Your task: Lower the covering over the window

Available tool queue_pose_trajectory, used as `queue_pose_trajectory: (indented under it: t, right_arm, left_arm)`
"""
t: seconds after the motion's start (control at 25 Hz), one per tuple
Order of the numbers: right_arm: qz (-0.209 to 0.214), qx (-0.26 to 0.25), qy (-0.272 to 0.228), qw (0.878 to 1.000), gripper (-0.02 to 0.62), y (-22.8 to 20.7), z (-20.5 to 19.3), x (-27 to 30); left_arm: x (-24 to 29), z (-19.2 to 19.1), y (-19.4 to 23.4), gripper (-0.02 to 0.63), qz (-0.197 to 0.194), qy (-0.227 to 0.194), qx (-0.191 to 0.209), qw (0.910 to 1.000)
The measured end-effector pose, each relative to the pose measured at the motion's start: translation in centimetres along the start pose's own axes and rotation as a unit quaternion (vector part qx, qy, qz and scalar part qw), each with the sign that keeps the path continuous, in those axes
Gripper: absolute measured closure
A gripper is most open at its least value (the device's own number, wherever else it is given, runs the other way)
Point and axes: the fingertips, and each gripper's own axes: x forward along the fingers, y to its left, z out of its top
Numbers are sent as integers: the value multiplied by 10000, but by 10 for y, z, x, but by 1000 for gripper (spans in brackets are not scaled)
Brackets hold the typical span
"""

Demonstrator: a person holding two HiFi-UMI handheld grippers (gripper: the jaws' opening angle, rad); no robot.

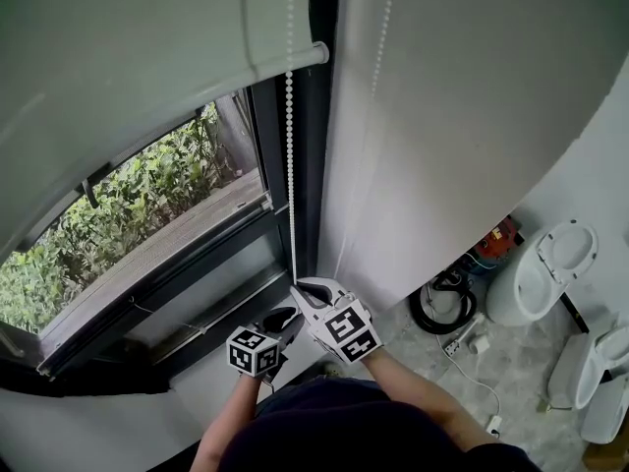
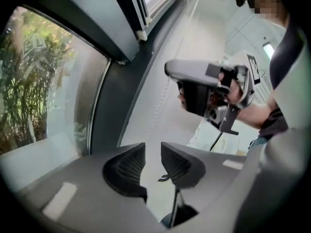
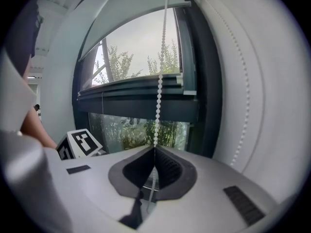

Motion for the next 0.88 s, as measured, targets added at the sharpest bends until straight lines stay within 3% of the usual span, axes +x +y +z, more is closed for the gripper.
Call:
queue_pose_trajectory:
  t: [0.16, 0.36, 0.68, 0.88]
  right_arm:
    - [-17, 58, -33, 10000, 583, -3, 0, 0]
    - [-28, 41, -37, 10000, 583, -4, 0, 1]
    - [-68, 4, -23, 10000, 583, -6, 1, 4]
    - [-87, -34, -4, 10000, 583, -7, 1, 3]
  left_arm:
    - [-29, 41, 0, 499, 261, -479, 412, 9977]
    - [-66, 109, -6, 502, 624, -1043, 1071, 9868]
    - [-93, 228, -74, 506, 328, -1886, 1964, 9617]
    - [-87, 267, -95, 518, 346, -1947, 2318, 9525]
